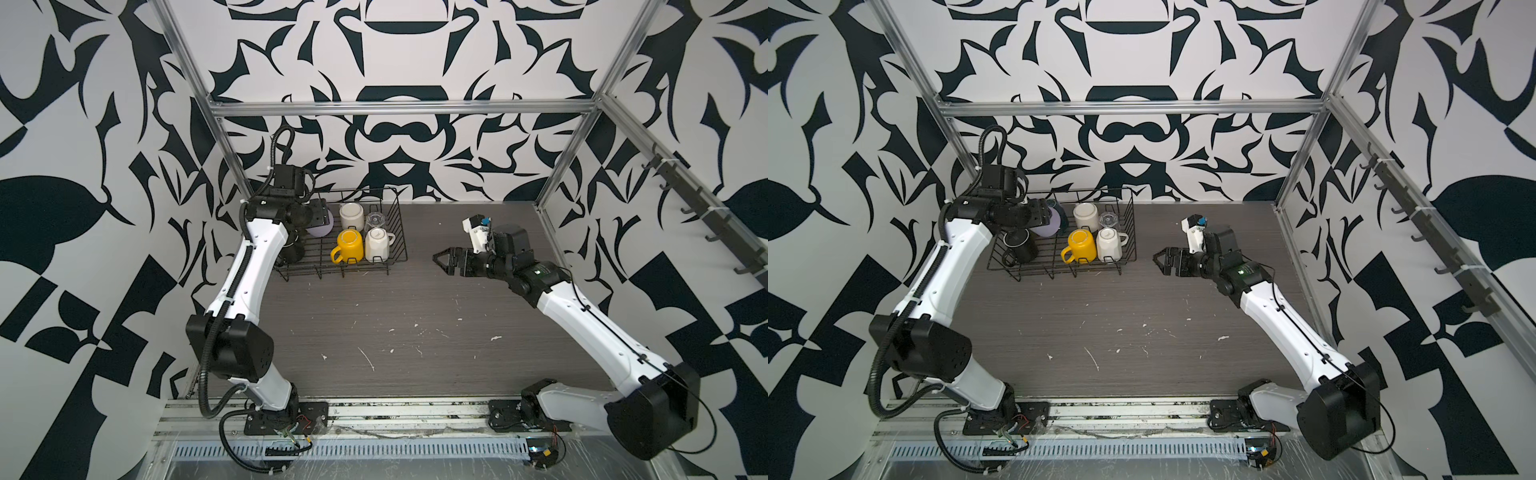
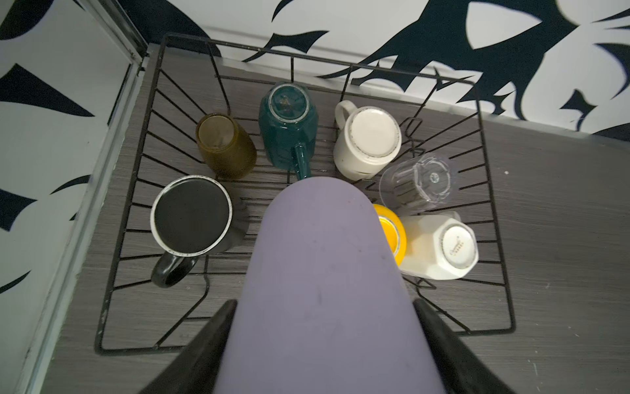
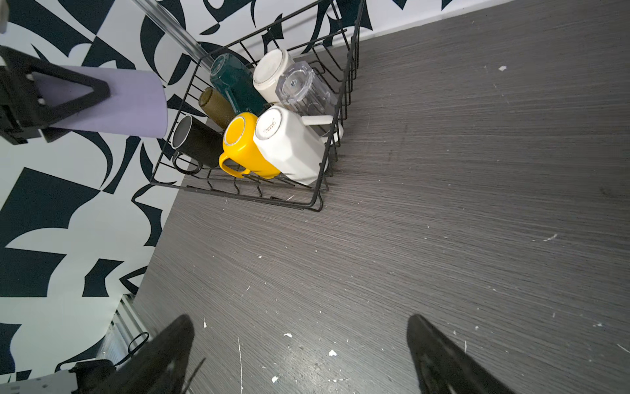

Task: Load cups into a dish rack
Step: Place the cup upside down at the dish rack.

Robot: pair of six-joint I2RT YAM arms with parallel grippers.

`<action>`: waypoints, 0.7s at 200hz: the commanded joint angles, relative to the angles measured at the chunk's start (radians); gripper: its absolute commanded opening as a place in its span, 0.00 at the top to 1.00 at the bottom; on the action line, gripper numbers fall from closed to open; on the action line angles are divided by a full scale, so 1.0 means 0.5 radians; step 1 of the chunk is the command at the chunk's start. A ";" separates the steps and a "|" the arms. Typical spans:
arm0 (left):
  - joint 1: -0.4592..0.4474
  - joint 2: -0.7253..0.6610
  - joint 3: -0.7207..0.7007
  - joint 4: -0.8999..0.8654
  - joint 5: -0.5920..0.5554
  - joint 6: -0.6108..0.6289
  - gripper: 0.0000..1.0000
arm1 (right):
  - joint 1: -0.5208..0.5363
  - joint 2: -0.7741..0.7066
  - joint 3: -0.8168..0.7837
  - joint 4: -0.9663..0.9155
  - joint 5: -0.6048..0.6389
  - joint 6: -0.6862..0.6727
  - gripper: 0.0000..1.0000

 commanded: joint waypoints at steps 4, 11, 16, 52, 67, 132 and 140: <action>0.011 0.149 0.177 -0.236 -0.115 0.041 1.00 | -0.010 -0.072 -0.002 0.018 0.031 -0.046 0.00; 0.011 0.198 0.222 -0.266 -0.113 0.051 1.00 | -0.010 -0.072 -0.007 0.016 0.033 -0.045 0.01; 0.011 0.232 0.253 -0.284 -0.115 0.053 1.00 | -0.012 -0.076 -0.007 0.015 0.035 -0.049 0.01; 0.014 0.451 0.456 -0.371 -0.210 0.092 1.00 | -0.011 -0.087 -0.025 0.015 0.032 -0.059 0.01; 0.014 0.529 0.530 -0.405 -0.251 0.103 1.00 | -0.013 -0.093 -0.033 0.015 0.031 -0.063 0.01; 0.032 0.778 0.678 -0.459 -0.273 0.116 1.00 | -0.015 -0.113 -0.038 0.000 0.046 -0.075 0.01; 0.035 0.800 0.682 -0.457 -0.270 0.115 1.00 | -0.016 -0.112 -0.039 0.000 0.047 -0.076 0.00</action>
